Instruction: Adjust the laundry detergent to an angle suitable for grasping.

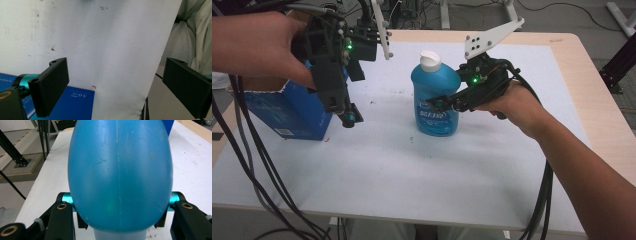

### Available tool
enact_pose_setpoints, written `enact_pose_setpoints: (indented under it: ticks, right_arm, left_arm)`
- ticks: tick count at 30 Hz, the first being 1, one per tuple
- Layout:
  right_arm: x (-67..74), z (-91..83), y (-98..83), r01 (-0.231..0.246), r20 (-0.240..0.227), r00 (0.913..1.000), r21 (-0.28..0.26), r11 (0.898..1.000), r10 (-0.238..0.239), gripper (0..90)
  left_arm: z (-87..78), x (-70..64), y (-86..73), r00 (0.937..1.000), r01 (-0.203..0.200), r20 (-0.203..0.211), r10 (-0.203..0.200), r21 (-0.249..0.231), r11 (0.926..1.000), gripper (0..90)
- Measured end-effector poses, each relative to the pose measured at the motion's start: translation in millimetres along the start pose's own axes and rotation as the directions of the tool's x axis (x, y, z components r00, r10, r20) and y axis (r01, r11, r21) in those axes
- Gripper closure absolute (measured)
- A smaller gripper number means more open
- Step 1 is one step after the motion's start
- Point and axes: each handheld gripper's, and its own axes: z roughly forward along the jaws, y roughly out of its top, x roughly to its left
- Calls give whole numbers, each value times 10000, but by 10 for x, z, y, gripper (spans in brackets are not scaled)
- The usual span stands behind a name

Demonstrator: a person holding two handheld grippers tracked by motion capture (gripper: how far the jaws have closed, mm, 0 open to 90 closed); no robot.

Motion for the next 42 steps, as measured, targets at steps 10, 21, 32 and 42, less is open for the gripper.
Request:
enact_pose_setpoints:
  ticks: [10, 21, 32, 42]
  right_arm:
    - [-11, -27, -33, 81, -99, 9999, -11, 10000, -81, 441]
    - [12, -51, -48, 152, -21, 9999, 115, 9998, -152, 432]
    - [17, -86, -55, -279, 88, 9996, 220, 9994, 277, 348]
    - [22, -107, -26, -809, 316, 9963, 183, 9966, 803, 223]
  left_arm:
    - [10, 9, 15, 10000, -33, 22, 33, 39, 10000, 70]
    - [23, 1, 26, 10000, -16, 39, 16, 42, 10000, 70]
    - [28, 14, 29, 10000, -25, 59, 25, 19, 10000, 70]
    - [21, 21, 27, 10000, -45, 31, 45, -22, 10000, 70]
